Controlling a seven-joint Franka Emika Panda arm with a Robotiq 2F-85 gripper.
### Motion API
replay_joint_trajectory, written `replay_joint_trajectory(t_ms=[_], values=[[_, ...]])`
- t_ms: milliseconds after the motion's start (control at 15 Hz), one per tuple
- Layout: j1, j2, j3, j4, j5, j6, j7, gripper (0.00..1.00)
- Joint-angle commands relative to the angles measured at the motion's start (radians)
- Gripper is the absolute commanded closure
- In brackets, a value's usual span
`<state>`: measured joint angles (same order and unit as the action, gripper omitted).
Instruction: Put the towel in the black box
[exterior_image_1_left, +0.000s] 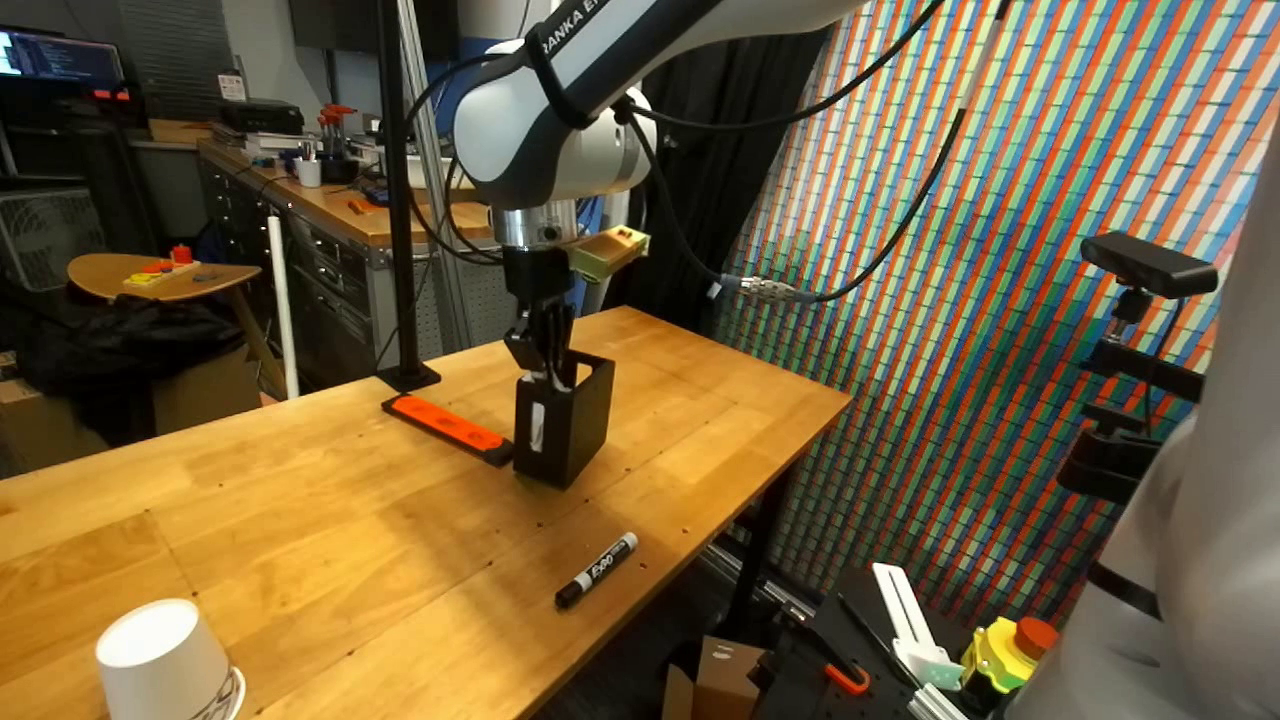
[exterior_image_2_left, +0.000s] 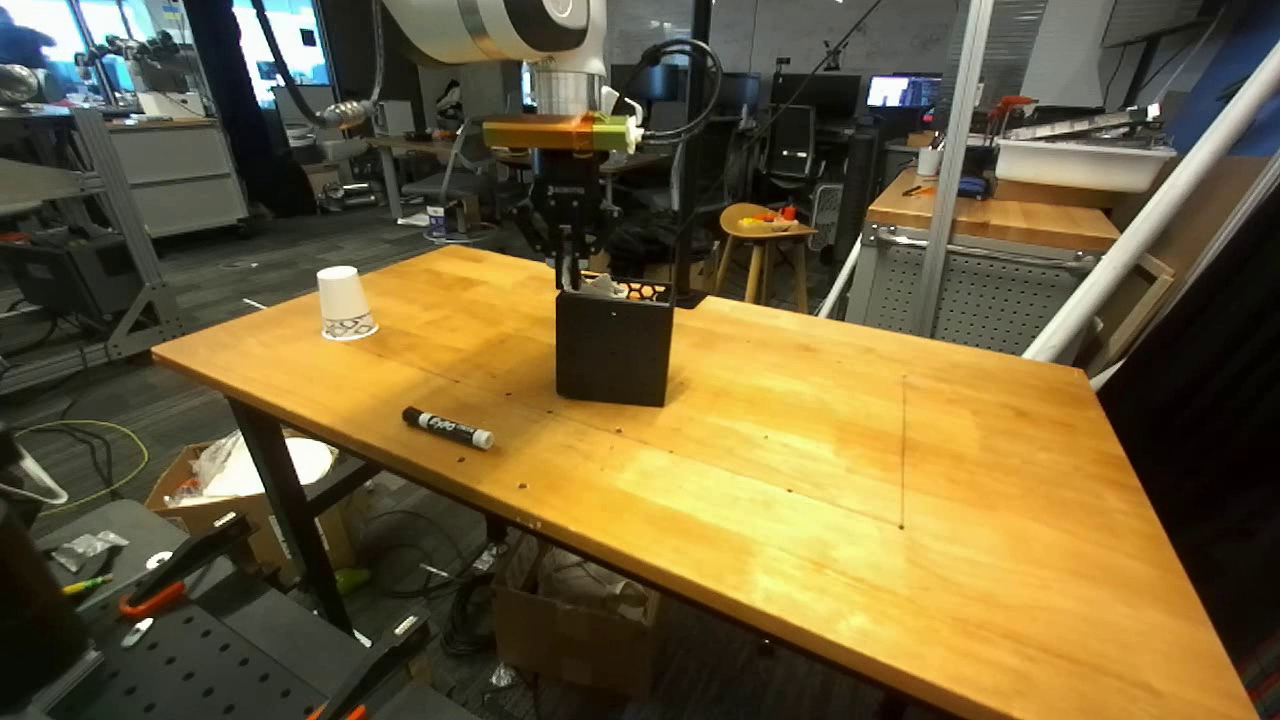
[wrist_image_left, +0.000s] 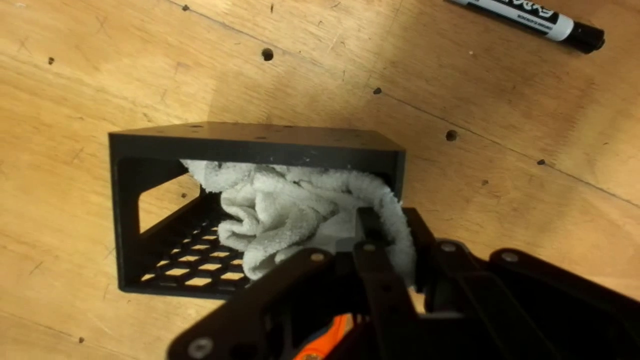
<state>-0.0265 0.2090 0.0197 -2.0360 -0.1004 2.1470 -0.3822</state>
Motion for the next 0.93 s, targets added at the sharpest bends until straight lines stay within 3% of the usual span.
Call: replay_joint_trajectory(t_ms=[0, 867], values=[[0.002, -0.002, 0.001, 0.031, -0.025, -0.029, -0.022, 0.94], [0.0, -0.01, 0.013, 0.045, -0.003, -0.092, -0.068, 0.94]])
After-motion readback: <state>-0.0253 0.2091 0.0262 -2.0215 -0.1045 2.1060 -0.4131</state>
